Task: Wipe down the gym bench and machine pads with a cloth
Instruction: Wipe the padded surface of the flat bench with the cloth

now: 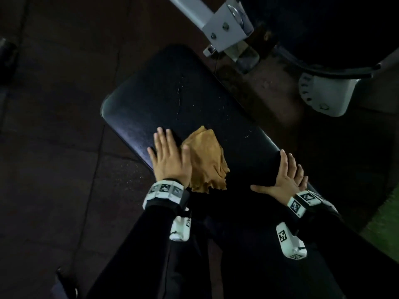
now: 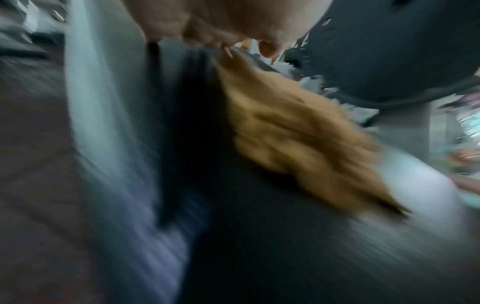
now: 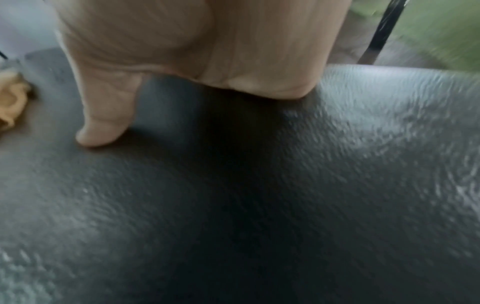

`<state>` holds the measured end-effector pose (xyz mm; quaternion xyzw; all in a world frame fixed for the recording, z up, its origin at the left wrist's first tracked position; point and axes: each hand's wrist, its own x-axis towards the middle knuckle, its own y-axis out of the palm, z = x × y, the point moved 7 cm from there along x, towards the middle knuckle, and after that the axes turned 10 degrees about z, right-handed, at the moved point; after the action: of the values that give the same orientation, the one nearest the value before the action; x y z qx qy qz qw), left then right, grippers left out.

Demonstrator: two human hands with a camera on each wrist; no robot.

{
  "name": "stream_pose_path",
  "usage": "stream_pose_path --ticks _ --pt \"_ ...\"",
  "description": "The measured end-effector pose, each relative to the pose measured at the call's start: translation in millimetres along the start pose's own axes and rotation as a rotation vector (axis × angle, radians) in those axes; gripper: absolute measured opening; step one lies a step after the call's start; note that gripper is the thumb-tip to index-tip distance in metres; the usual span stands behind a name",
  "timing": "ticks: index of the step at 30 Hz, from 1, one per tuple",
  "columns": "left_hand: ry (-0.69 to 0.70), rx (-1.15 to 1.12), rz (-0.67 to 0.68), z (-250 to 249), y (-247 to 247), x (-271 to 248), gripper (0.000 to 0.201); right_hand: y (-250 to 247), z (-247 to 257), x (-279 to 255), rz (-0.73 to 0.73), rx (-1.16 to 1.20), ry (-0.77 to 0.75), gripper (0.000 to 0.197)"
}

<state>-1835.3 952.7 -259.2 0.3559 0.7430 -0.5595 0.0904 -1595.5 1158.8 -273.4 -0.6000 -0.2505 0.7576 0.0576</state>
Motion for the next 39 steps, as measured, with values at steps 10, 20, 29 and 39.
stream_pose_path --ticks 10,20,29,39 --pt "0.015 0.210 0.121 45 -44 57 0.061 29 119 -35 -0.302 -0.082 -0.344 0.078" --pt "0.016 0.178 0.225 51 -38 65 0.062 75 209 -16 -0.359 -0.356 -0.555 0.058" --pt "-0.005 0.164 0.309 51 -38 66 0.061 -32 215 55 -0.477 -0.293 -0.388 0.061" --pt "-0.005 0.159 0.305 49 -40 64 0.062 38 96 -9 -0.348 -0.167 -0.148 0.064"
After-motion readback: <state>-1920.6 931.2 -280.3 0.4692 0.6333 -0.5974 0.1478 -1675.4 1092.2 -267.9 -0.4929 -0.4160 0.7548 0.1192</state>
